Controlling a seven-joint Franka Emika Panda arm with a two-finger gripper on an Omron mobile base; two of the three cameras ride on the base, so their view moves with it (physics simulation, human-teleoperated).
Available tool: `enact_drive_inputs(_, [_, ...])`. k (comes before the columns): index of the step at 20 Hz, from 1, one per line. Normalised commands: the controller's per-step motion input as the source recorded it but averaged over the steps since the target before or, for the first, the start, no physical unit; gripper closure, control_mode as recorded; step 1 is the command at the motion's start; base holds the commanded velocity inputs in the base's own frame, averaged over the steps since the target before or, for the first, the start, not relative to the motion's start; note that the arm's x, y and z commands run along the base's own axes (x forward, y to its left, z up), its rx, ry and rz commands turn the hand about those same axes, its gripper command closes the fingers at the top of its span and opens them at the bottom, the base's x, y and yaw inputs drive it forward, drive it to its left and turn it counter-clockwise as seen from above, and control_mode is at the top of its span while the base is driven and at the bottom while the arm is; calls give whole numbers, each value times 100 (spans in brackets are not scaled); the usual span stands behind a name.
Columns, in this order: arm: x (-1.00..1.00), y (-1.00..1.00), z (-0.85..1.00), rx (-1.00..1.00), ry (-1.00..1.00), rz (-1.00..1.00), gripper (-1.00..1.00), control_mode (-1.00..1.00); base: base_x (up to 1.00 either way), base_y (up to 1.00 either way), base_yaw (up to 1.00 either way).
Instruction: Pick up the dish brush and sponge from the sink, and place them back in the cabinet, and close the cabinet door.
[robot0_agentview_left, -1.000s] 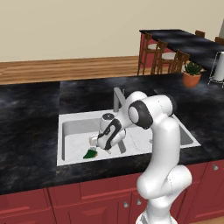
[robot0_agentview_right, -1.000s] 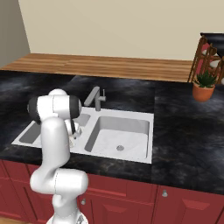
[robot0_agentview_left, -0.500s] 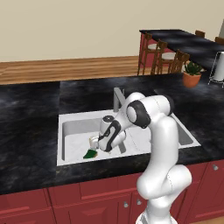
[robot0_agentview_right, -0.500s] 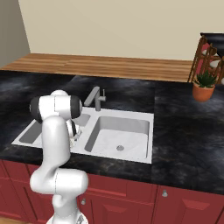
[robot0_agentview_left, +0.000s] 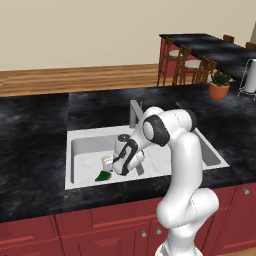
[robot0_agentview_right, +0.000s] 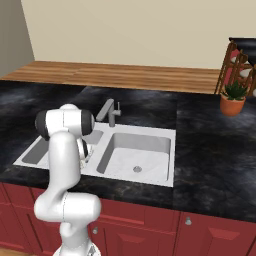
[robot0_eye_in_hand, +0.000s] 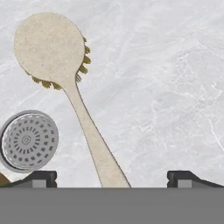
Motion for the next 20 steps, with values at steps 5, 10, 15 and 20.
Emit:
enact_drive_inputs(5, [6,0,-11,0,0,0,-100,-100,0,0,0])
enact_drive_inputs(10, [10,1,-9,0,0,0,-100,-100,0,0,0])
enact_drive_inputs(15, [3,0,-7,0,0,0,100,-100,0,0,0])
enact_drive_inputs(20, [0,0,-1,0,0,0,100,-100,0,0,0])
